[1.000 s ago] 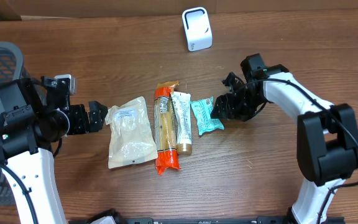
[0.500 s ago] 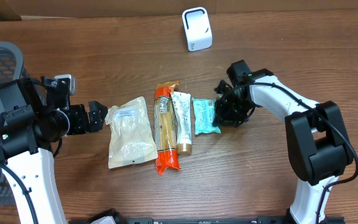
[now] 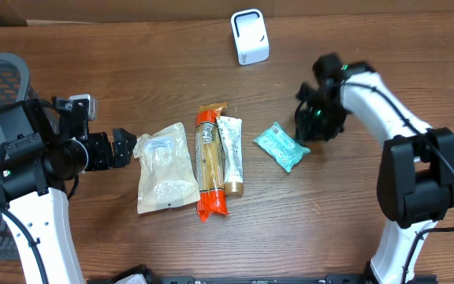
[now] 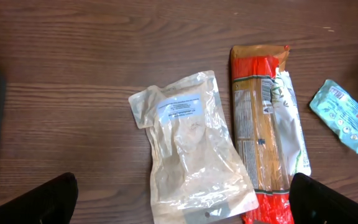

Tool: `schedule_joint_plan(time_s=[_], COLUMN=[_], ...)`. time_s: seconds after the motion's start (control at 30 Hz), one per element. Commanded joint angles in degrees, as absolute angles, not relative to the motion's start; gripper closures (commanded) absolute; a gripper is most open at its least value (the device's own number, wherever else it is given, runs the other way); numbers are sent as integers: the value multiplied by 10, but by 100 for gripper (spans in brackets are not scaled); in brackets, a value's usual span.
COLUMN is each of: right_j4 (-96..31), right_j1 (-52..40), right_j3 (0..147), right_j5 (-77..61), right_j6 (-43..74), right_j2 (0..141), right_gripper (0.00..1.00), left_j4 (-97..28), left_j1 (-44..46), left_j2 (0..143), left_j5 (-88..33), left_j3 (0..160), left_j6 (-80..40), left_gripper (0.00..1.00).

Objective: Scan the item barcode

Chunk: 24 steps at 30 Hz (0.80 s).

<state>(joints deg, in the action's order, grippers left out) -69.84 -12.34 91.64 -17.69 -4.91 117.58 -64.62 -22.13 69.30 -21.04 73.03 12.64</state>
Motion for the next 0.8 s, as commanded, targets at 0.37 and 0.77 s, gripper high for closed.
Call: schedule_joint_plan(time_s=[0.37,0.77], right_j4=[-679,-637], right_j1=[-182,-76], right_j3=[916,832], right_j5=[-283,-163], right_j6=[183,290], right_j2=[1178,1044], right_gripper=[46,36], left_j4=[-644,-644], left_j1=[-219,-219], left_j2=[697,697], left_j5=[-219,-219], left_j3=[729,729], left_j6=[142,142], left_gripper=[0,0])
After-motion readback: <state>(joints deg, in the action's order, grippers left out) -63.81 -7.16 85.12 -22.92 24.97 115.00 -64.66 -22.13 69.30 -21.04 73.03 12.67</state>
